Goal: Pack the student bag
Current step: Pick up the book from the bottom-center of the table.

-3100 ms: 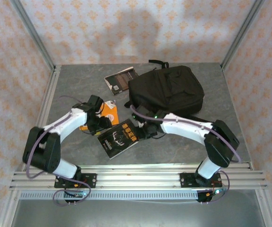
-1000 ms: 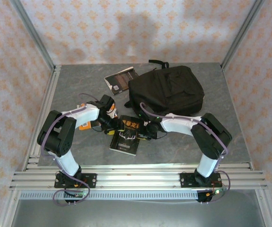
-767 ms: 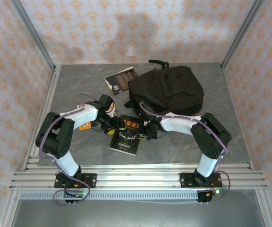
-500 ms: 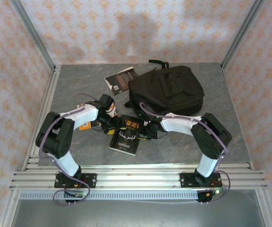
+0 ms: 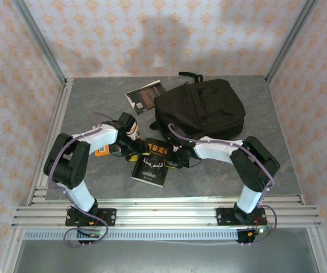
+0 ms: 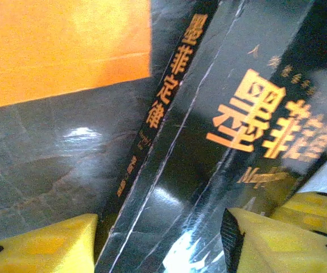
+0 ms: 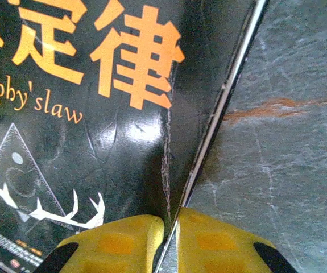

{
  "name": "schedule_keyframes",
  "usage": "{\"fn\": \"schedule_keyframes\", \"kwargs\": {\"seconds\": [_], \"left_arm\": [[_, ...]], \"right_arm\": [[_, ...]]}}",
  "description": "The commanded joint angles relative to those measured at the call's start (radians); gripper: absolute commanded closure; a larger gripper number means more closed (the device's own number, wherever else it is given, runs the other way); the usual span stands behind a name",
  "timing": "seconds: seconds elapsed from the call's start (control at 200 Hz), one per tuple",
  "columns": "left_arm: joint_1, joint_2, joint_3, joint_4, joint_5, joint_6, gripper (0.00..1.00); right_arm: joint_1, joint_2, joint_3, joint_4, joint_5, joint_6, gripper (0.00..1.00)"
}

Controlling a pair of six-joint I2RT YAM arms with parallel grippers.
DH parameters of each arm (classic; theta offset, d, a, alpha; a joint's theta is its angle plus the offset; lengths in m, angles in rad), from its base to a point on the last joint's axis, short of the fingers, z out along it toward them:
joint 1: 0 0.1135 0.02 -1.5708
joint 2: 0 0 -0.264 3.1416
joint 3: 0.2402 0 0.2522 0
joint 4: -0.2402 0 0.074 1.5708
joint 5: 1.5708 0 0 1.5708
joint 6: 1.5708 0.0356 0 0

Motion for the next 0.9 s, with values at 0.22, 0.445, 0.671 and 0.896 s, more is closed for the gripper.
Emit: {"fn": "schedule_keyframes", "kwargs": {"seconds": [0.22,0.445,0.671,0.896], "left_arm": [[-0.076,-0.133,-0.101,0.269,0.386,-0.135,0.49],[-0.076,-0.127,-0.119,0.312,0.386,-0.146,0.64],[-0.062,-0.121,-0.083,0.217,0.325,-0.063,0.83],[-0.035,-0.248,-0.058,0.142,0.275,-0.044,1.00]], "right_arm": [[0.010,0.072,-0.064,-0.026,0.104,-0.036,0.85],[0.010,0.066,-0.050,-0.066,0.133,-0.051,0.85],[0.010,0.058,-0.039,-0.116,0.155,-0.063,0.83],[0.010,-0.084,-0.010,-0.262,0.283,-0.099,0.52]]}}
